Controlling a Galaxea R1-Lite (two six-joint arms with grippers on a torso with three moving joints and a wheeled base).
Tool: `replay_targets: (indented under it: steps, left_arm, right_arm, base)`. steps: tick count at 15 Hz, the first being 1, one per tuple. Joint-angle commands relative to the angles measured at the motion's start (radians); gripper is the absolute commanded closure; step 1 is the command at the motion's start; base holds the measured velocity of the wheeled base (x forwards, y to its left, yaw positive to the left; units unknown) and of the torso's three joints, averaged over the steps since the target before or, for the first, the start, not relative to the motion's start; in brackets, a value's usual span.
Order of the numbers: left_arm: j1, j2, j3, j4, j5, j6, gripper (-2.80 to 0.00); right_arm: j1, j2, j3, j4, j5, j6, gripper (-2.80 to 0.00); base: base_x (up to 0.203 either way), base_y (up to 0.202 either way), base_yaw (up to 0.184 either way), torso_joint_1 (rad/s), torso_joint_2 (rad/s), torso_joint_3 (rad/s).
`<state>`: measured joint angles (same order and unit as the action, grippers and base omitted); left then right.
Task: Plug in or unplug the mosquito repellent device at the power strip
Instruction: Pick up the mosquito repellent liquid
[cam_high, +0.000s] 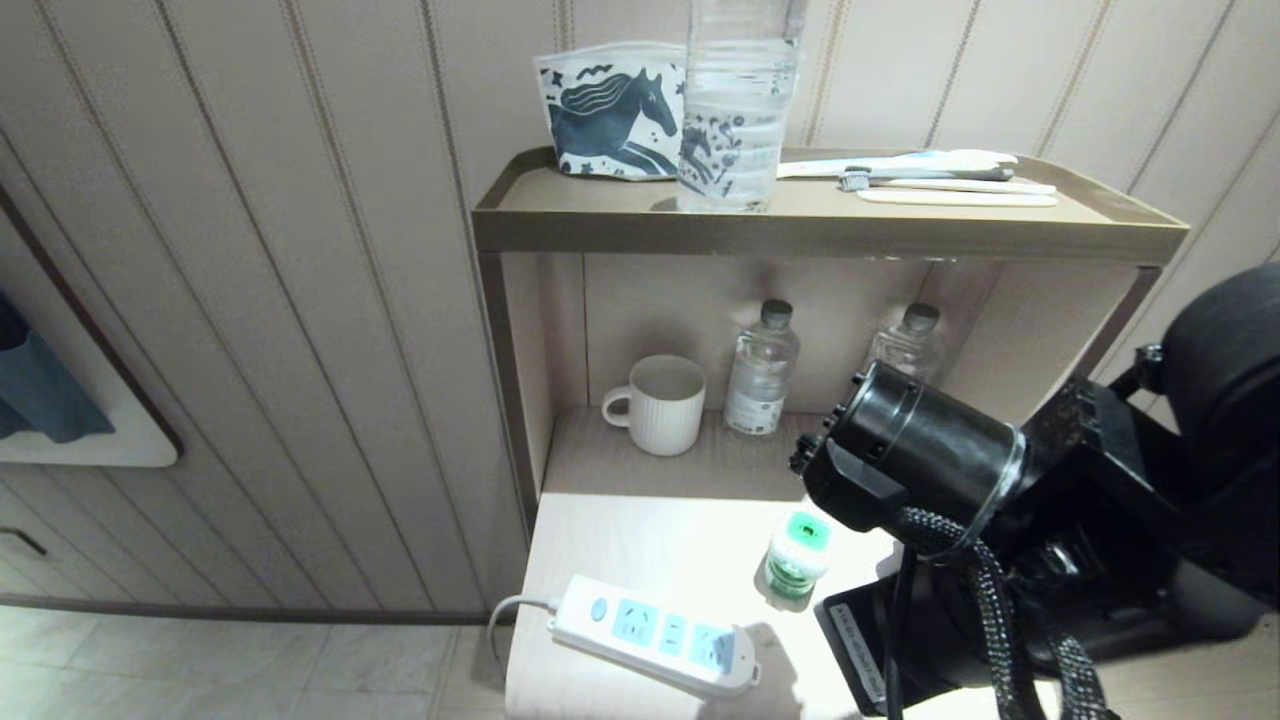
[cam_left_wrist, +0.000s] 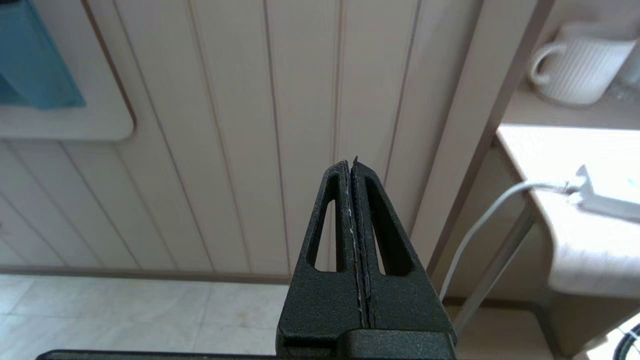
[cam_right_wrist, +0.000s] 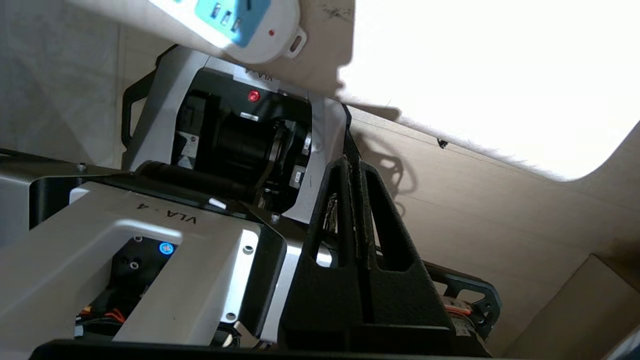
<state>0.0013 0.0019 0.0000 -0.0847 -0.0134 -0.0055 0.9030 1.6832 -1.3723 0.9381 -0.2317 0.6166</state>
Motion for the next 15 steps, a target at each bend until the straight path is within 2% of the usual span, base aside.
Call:
replay_targets:
  steps: [1,4,9,14,15]
  left_arm:
    - [0.0,0.0,0.0,-0.001,0.0,-0.001,0.0]
    - [0.0,0.0,0.0,-0.001,0.0,-0.001,0.0]
    - [0.0,0.0,0.0,0.0,0.0,-0.001,0.0]
    - [0.0,0.0,0.0,0.0,0.0,-0.001,0.0]
    - [0.0,0.0,0.0,0.0,0.0,-0.001,0.0]
  right_arm:
    - [0.002,0.004,-0.002,0.004,-0.012,0.015,0.0]
    - [0.005,0.0,-0.013,0.005,-0.057,0.017,0.0]
    - [0.026,-0.043,-0.09,0.034,-0.071,0.01,0.0]
    - [0.04,-0.078,-0.094,0.04,-0.074,0.005,0.0]
    - [0.049,-0.082,-0.083,0.036,-0.098,-0.003,0.0]
  base:
    - [0.0,0.0,0.0,-0.242,0.54,0.293]
    - [0.0,0.0,0.0,-0.23,0.53,0.293]
    - [0.0,0.0,0.0,-0.212,0.49,0.283]
    - [0.0,0.0,0.0,-0.044,0.11,0.064]
    - [0.0,0.0,0.0,0.0,0.0,0.0]
